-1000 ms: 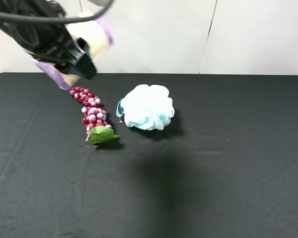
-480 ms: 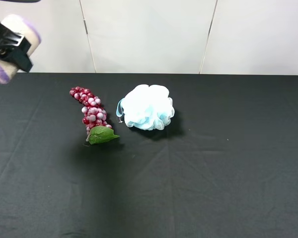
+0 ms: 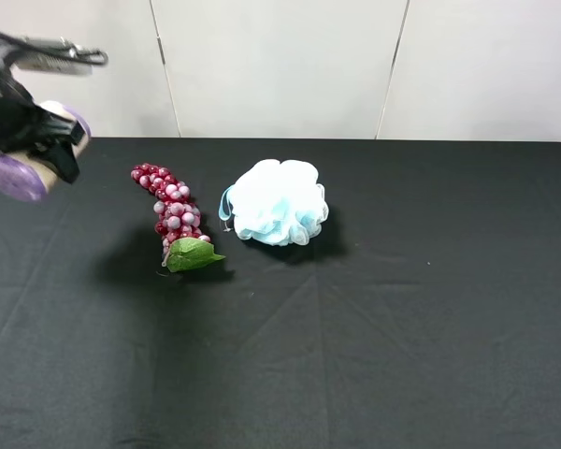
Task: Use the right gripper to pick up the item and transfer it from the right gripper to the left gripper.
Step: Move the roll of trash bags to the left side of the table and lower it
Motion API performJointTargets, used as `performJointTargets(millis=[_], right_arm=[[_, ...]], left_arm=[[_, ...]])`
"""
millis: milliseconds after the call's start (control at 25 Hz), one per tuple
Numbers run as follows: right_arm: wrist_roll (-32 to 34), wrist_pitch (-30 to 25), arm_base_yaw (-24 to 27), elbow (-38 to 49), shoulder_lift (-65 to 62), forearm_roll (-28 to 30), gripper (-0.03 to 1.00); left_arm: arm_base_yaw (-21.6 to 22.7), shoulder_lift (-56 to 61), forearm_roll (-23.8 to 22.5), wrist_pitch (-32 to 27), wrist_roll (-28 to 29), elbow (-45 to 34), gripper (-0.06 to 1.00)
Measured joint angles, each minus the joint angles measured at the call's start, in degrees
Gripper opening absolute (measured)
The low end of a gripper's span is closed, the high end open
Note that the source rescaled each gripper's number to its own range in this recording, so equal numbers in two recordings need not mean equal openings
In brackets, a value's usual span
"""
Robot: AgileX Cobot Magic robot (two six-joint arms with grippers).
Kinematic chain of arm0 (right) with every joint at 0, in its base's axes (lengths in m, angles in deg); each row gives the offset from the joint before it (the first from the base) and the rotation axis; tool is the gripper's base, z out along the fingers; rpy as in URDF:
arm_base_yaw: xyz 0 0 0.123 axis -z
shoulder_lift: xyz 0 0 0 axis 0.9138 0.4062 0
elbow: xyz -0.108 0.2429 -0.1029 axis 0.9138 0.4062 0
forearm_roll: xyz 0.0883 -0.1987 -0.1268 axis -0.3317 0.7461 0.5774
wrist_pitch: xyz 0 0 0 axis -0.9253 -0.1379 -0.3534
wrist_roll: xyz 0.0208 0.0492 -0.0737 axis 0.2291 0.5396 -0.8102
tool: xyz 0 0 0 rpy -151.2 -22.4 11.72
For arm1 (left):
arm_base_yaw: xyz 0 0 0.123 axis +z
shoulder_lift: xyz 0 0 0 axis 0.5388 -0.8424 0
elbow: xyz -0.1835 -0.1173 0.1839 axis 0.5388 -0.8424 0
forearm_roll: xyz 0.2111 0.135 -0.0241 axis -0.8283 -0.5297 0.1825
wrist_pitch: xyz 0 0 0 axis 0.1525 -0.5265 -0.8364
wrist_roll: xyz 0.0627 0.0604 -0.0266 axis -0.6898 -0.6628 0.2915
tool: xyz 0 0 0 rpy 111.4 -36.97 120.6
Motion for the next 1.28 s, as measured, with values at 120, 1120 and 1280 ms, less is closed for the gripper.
performJointTargets(millis=[120,1120,1280], right_arm=[[0.0,0.0,0.0,0.0,0.0,0.0,1.00],[0.0,0.0,0.0,0.0,0.0,0.0,1.00],[0.0,0.0,0.0,0.0,0.0,0.0,1.00]], left_arm=[[0.0,-1.9,0.1,5.0,0.1,-3.9,0.00],[0.0,-7.8,0.1,20.8,3.5,-16.3,0.00],[0.0,-7.8,0.1,22.8,3.5,-16.3,0.70]])
